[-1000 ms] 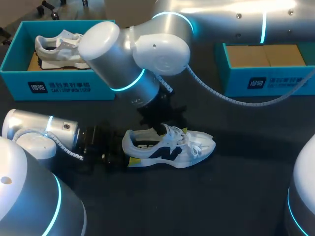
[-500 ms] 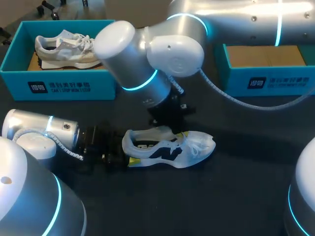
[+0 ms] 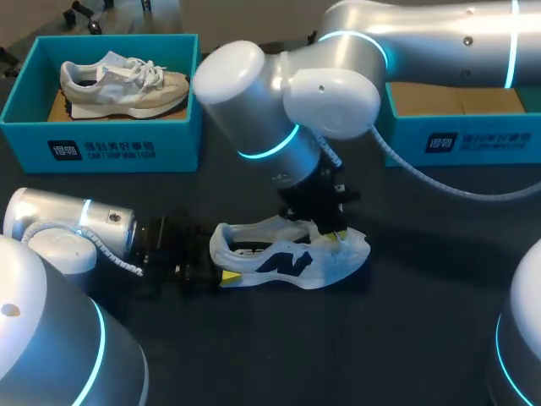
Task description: Take the shoe out of the shoebox, open the shoe tongue, remove and reinsert the insole, then place the shoe into the shoebox
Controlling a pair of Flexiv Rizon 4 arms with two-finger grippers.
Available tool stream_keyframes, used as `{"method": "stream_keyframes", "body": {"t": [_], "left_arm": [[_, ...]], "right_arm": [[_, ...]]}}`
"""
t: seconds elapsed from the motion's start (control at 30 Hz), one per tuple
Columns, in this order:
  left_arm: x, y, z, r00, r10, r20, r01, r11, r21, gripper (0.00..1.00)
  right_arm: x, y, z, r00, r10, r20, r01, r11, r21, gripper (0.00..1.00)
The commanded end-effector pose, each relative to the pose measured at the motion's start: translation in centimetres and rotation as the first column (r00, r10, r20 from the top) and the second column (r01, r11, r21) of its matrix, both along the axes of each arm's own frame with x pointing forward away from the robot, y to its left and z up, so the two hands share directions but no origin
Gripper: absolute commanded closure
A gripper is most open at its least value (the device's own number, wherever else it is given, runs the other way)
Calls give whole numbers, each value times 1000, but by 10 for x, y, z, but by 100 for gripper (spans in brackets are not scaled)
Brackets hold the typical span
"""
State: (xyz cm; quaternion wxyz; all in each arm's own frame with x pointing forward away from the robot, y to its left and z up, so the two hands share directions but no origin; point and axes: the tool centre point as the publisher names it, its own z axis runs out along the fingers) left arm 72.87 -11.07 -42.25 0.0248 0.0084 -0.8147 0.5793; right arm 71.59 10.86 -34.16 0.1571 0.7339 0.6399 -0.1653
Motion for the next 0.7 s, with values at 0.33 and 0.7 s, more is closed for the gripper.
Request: {"method": "stream_keyframes", "body": {"t": [0.33,0.7], "left_arm": [[2,0,-1,1000,-1,-1,1,1000,1,100],[2,0,-1,1000,-1,-1,1,1000,1,100]], "right_arm": [[0,-14,-30,985,-168,45,168,986,5,64],[-4,-15,-22,983,-173,60,174,985,-5,0]]}}
